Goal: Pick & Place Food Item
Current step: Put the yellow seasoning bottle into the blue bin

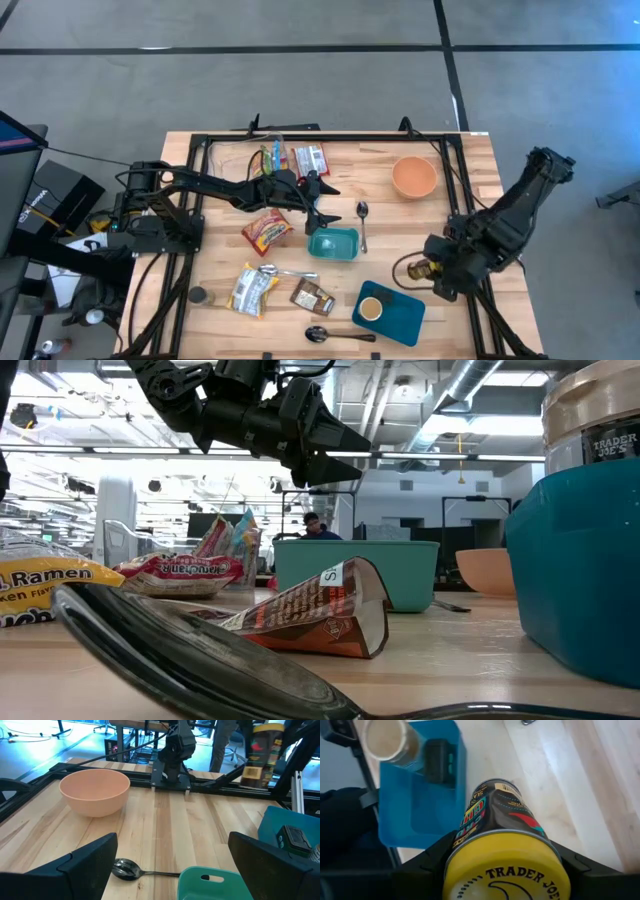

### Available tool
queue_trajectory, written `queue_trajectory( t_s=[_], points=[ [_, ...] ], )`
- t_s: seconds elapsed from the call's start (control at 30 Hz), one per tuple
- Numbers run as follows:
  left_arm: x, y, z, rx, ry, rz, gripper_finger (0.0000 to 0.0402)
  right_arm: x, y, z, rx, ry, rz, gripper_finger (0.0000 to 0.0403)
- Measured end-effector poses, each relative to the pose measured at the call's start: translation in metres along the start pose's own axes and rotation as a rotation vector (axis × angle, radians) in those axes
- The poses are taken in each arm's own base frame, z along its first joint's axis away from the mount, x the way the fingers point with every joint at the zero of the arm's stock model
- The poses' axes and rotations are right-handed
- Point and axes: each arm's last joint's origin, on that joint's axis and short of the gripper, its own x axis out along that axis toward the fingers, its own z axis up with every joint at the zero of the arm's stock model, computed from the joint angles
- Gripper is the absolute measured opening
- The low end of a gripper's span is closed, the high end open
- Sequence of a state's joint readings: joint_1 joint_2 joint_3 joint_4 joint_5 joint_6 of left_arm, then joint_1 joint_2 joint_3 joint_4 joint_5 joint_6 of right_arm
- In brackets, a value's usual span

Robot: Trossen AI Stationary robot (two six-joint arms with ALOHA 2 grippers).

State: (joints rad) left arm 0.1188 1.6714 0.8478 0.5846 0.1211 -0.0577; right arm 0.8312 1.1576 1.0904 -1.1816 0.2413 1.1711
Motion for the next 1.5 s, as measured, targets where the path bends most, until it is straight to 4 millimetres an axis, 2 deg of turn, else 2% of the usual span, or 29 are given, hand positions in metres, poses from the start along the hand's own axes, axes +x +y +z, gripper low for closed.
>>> queue_trajectory(
  t_s=[0.3,0.43,0.77,1.03,1.5],
  points=[
    [0.000,0.000,0.000,0.000,0.000,0.000,0.0374,-0.003,0.017,-0.014,-0.035,-0.054,0.090,0.0215],
    [0.000,0.000,0.000,0.000,0.000,0.000,0.0374,0.003,0.027,-0.018,-0.052,-0.056,0.104,0.0215],
    [0.000,0.000,0.000,0.000,-0.002,0.000,0.0374,0.035,0.052,-0.028,-0.087,0.017,0.052,0.0215],
    [0.000,0.000,0.000,0.001,-0.004,0.000,0.0374,0.052,0.066,-0.030,-0.087,0.036,0.065,0.0215],
    [0.000,0.000,0.000,0.001,-0.003,0.000,0.0374,0.080,0.073,-0.026,-0.093,0.099,0.002,0.0215]
  ],
)
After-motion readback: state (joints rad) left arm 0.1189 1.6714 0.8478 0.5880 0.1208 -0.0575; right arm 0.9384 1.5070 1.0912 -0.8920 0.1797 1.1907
